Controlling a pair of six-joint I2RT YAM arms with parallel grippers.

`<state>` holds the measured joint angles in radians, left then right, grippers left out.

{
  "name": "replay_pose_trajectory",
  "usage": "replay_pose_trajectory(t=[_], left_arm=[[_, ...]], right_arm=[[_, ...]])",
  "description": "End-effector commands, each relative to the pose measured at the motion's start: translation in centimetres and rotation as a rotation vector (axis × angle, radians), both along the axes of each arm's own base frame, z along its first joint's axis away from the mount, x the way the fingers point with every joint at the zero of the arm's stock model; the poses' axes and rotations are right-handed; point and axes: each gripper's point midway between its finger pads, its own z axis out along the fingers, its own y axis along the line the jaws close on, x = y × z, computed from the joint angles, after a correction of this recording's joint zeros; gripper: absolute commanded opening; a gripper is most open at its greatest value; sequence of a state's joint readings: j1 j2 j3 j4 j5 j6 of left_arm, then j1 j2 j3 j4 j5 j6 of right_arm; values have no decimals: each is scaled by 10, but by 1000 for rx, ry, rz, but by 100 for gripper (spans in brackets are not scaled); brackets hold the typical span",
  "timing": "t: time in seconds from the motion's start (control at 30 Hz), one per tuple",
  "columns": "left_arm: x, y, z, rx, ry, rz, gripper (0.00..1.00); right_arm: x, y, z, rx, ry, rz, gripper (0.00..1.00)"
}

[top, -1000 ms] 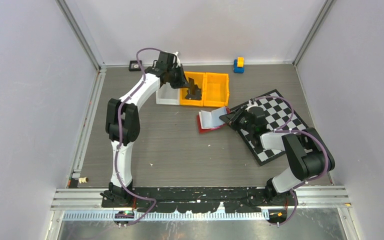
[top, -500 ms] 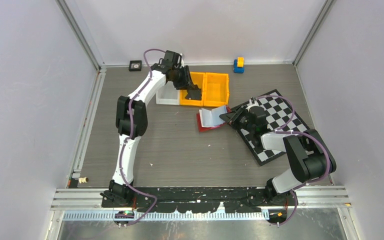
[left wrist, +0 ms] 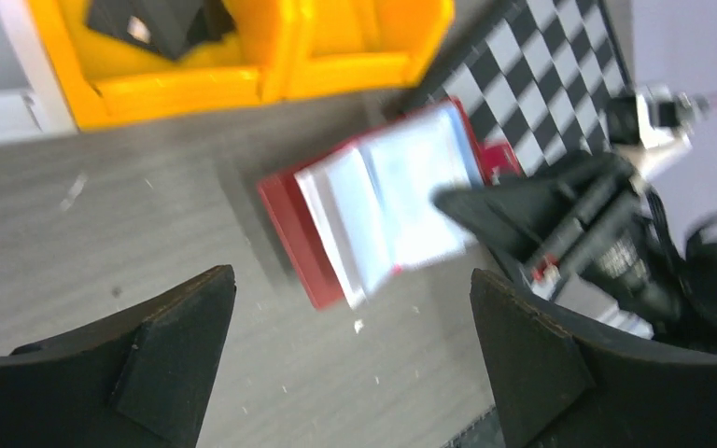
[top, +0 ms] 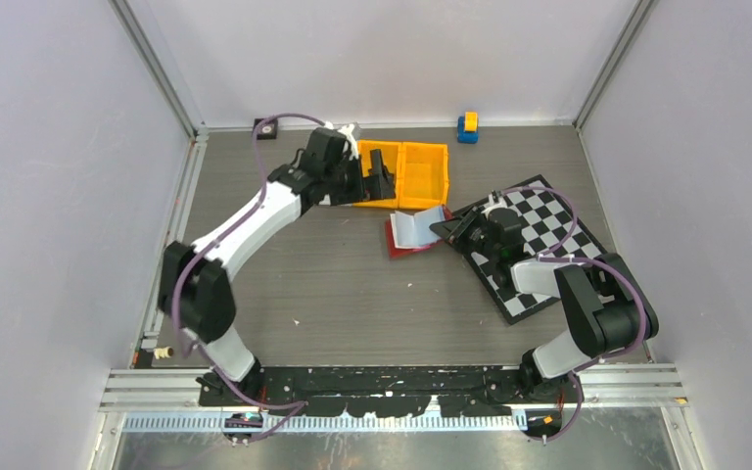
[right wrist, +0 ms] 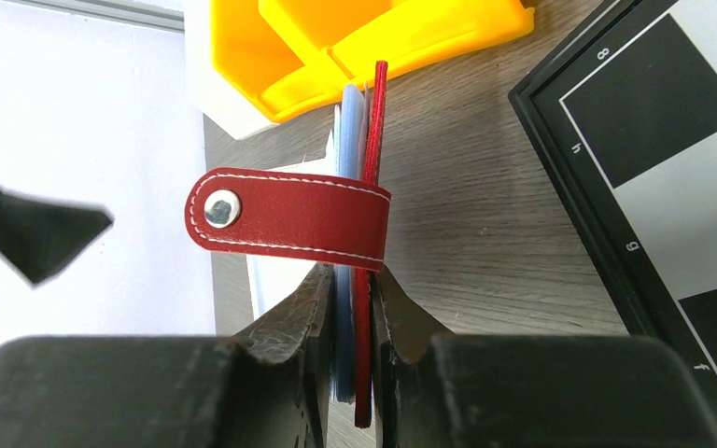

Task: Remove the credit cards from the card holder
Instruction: Place the credit card in the storage box, then remove the credit card from the card holder.

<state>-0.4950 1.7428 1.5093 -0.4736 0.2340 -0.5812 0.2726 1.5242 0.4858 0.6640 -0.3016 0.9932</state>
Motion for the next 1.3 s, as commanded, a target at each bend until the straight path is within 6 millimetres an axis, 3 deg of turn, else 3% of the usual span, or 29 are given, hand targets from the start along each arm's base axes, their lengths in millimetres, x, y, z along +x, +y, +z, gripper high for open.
replay_pose_trajectory(t=[0.0,0.13,0.33,0.43,0.5,0.63,0.73,0.9,1.07,1.27], left_arm=[[-31,2,10,-71,-105,16,100],[-58,7,4,-169,-136,21,100],[-74,7,6,-269,-182,18,100],[-75,21,8,-254,-228,73,100],[-76,42,21,-236,-320,146,100],[-81,51,32,-272,-363,187,100],[-83,58,28,-332,-343,261,100],[-86,60,25,-402,-367,279,100],[-87,56,26,-340,-364,225,100],[-91,28,25,-396,-346,77,100]], right_arm=[[7,2,36,56,-128,-5,1],[5,3,40,80,-135,-3,1],[2,3,49,73,-166,-1,1],[0,6,59,88,-192,20,1],[-4,9,74,100,-228,38,1],[-8,5,84,67,-257,37,0],[-11,6,93,71,-278,50,1],[-10,10,97,90,-266,70,0],[-11,10,100,91,-265,70,0],[-6,1,103,91,-214,-4,1]])
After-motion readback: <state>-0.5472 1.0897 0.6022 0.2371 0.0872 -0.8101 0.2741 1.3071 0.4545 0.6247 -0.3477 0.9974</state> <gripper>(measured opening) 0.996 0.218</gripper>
